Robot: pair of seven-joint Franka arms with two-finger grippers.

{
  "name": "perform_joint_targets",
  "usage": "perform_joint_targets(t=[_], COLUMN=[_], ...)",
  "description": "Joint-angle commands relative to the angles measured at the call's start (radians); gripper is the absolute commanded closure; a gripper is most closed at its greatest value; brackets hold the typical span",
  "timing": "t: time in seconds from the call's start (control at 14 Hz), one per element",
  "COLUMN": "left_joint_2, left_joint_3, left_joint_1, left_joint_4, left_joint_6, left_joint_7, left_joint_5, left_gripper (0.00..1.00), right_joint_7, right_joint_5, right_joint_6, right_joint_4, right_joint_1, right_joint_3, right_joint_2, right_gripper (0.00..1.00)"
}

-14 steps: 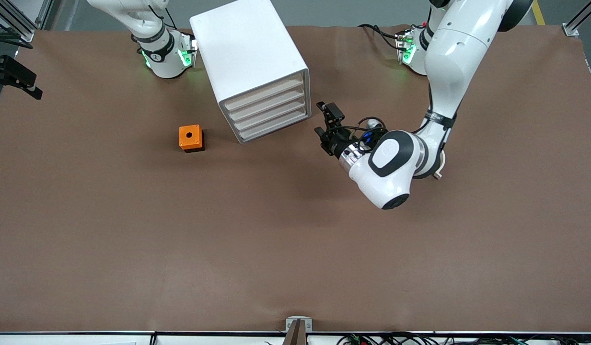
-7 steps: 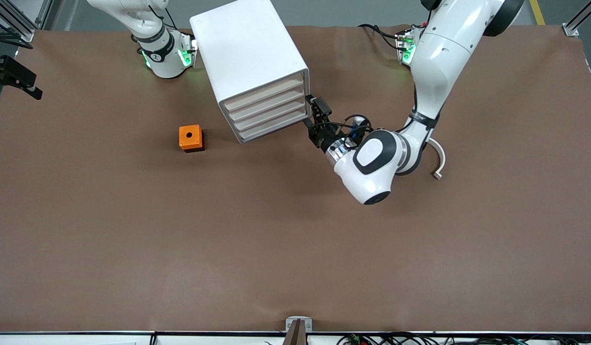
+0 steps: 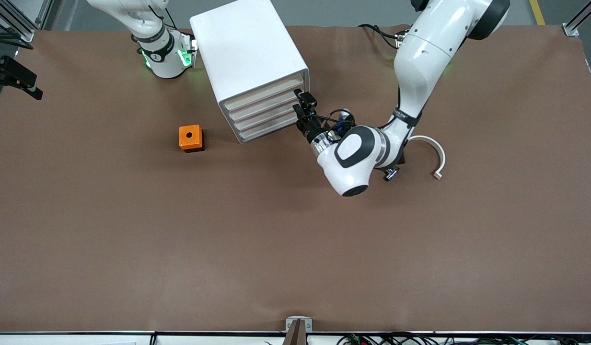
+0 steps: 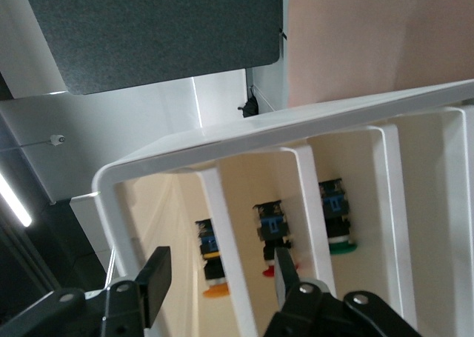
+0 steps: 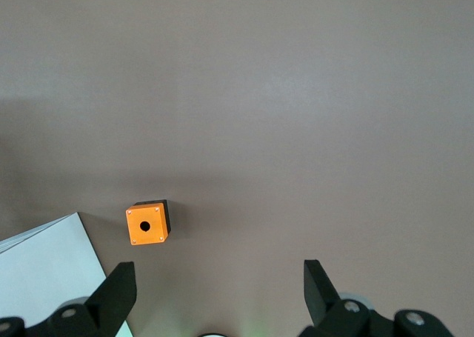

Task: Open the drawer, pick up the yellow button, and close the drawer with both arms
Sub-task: 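Grasp the drawer handle with the left gripper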

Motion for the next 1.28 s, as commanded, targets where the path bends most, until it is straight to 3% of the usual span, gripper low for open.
perform_joint_targets(t=[0.0, 0.57, 1.21], left_joint_2=[0.022, 0.023, 0.025], left_joint_3=[0.001, 0.001, 0.001], left_joint_1=[-0.026, -0.087, -0.109], left_joint_4=[0.019, 0.014, 0.006], left_joint_6=[-0.014, -0.017, -0.017], left_joint_7=[-0.022, -0.022, -0.02], left_joint_5=[-0.023, -0.038, -0.056], left_gripper=[0.36, 0.37, 0.88], right_joint_7=[-0.001, 0.048, 0.049], right_joint_5=[0.003, 0.017, 0.018], right_joint_6=[-0.033, -0.041, -0.05], right_joint_4=[0.011, 0.011, 0.011], right_joint_1=[-0.014, -0.017, -0.009], right_joint_3=[0.008, 0.005, 0.007], right_joint_2=[0.003, 0.003, 0.003], right_gripper=[0.0, 0.0, 0.0])
